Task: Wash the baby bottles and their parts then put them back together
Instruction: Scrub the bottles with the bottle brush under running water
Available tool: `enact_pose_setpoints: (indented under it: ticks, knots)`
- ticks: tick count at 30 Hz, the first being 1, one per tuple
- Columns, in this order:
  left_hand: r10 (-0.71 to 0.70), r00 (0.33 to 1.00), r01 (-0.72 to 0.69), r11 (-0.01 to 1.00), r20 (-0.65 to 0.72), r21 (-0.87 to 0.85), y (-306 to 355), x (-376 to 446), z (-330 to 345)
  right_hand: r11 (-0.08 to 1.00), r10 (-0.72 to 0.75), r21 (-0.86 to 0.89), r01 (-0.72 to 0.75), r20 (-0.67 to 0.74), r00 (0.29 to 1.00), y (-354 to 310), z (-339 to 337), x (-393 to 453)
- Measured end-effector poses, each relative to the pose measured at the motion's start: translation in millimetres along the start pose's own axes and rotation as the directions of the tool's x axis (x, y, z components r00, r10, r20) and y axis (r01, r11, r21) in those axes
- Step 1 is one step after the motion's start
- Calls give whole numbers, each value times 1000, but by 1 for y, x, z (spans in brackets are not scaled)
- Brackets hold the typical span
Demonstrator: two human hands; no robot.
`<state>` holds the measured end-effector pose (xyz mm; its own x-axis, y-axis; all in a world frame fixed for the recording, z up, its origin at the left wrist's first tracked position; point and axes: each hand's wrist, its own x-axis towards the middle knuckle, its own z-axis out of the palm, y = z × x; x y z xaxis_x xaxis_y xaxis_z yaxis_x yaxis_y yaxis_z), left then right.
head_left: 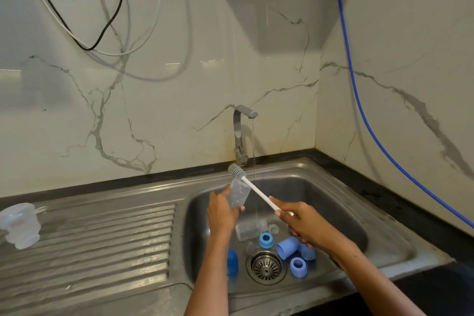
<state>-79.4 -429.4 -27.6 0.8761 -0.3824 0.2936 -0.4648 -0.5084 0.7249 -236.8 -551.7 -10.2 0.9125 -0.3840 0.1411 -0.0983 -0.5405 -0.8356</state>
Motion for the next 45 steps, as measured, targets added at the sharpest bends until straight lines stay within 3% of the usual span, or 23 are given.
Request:
enact_pose_setpoints:
  ticks: [8, 10, 11, 13, 15, 17, 19, 21, 25, 31, 34, 38, 41, 45]
  knots:
    - [-90, 993, 80, 988, -73, -132, -12, 2, -4, 992, 38, 112, -51, 114, 993, 13, -19, -8]
    - [-180, 977, 143, 948, -111, -286, -14, 1, -3, 989, 28, 138, -45, 126, 992, 14, -23, -11]
    - [-277, 956, 209, 873, -94, -440, -16, 1, -5, 989, 22, 146, -41, 131, 991, 15, -24, -12]
    - [-441, 893, 358, 576, 90, -734, -17, 5, -10, 987, 28, 154, -46, 119, 993, 14, -27, -15]
    - [-434, 847, 445, 262, 307, -856, -15, 10, -14, 985, 49, 156, -67, 117, 992, 13, -31, -17]
    - [-382, 828, 451, 16, 411, -892, -13, 13, -16, 984, 68, 157, -88, 133, 989, 10, -36, -19]
    - [-343, 826, 425, -143, 448, -894, -12, 17, -17, 982, 91, 151, -114, 150, 984, 6, -42, -21]
    - [-307, 830, 412, -223, 465, -883, -13, 19, -20, 979, 114, 145, -140, 177, 978, 4, -45, -24]
    - [-289, 830, 426, -224, 477, -877, -17, 18, -18, 981, 110, 132, -141, 220, 969, 2, -44, -26]
    - [-230, 846, 521, 170, 481, -836, -13, 12, -11, 999, 42, -6, -41, 152, 988, 7, -21, -15]
    - [-248, 846, 529, 278, 472, -802, -10, 10, -3, 990, -3, -140, 18, 105, 994, 5, -1, -7]
    - [-273, 824, 549, 164, 497, -820, -15, 13, -9, 994, 16, 103, -45, 260, 965, 1, 0, -10]
    - [-179, 860, 485, -6, 478, -875, -14, 14, -10, 972, 85, 178, -155, 348, 934, -1, -3, -9]
    - [-49, 899, 413, -236, 435, -880, -10, 15, -14, 967, 121, 179, -179, 292, 949, 0, -5, -9]
